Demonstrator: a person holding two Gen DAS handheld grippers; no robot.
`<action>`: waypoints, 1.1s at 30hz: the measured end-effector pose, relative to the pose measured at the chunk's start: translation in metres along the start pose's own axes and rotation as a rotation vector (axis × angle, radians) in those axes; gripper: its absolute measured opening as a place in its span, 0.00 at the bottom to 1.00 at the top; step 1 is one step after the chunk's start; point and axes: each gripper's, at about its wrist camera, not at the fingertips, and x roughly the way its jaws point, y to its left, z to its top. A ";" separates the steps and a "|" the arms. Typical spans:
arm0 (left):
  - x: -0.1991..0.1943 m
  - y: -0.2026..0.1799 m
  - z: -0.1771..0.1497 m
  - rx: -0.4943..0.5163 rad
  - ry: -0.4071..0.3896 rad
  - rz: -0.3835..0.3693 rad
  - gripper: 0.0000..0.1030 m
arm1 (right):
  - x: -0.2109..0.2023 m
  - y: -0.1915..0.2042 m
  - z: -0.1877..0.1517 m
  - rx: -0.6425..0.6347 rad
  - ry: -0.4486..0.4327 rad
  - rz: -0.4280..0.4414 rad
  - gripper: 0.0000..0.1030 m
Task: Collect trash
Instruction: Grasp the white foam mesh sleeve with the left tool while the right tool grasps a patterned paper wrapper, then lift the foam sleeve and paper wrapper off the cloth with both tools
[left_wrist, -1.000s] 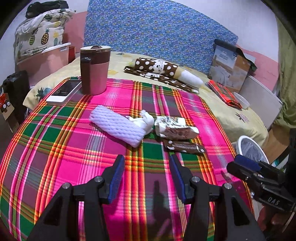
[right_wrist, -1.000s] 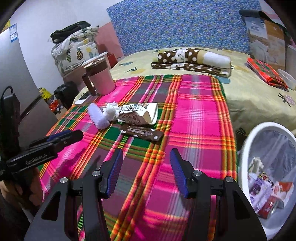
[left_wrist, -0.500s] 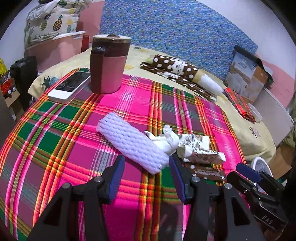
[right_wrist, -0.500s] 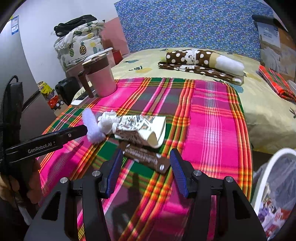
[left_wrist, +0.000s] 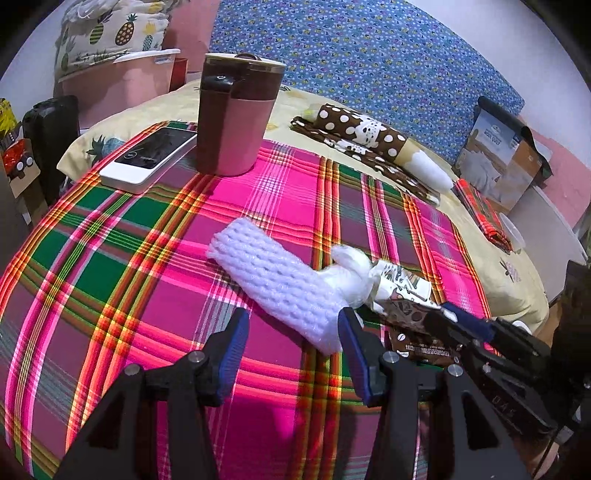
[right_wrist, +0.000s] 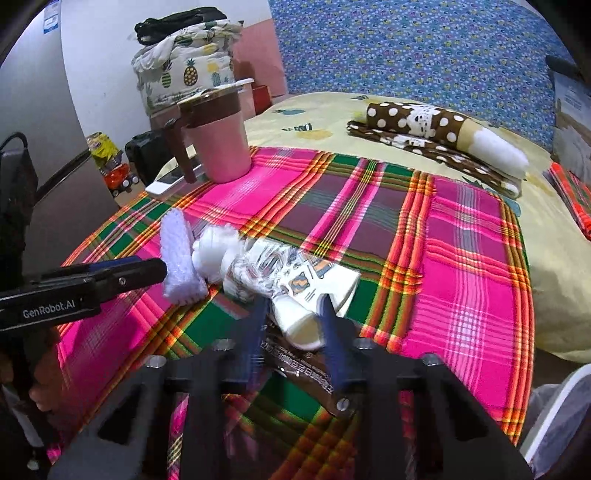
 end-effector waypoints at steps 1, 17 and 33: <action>0.001 0.000 0.001 -0.002 0.002 -0.002 0.51 | -0.001 -0.001 -0.001 0.010 0.002 0.003 0.26; 0.029 -0.015 0.009 -0.042 0.024 0.052 0.58 | -0.019 -0.010 -0.010 0.105 -0.037 -0.018 0.21; -0.009 -0.022 -0.014 0.085 -0.016 0.005 0.17 | -0.040 -0.003 -0.019 0.109 -0.075 -0.034 0.20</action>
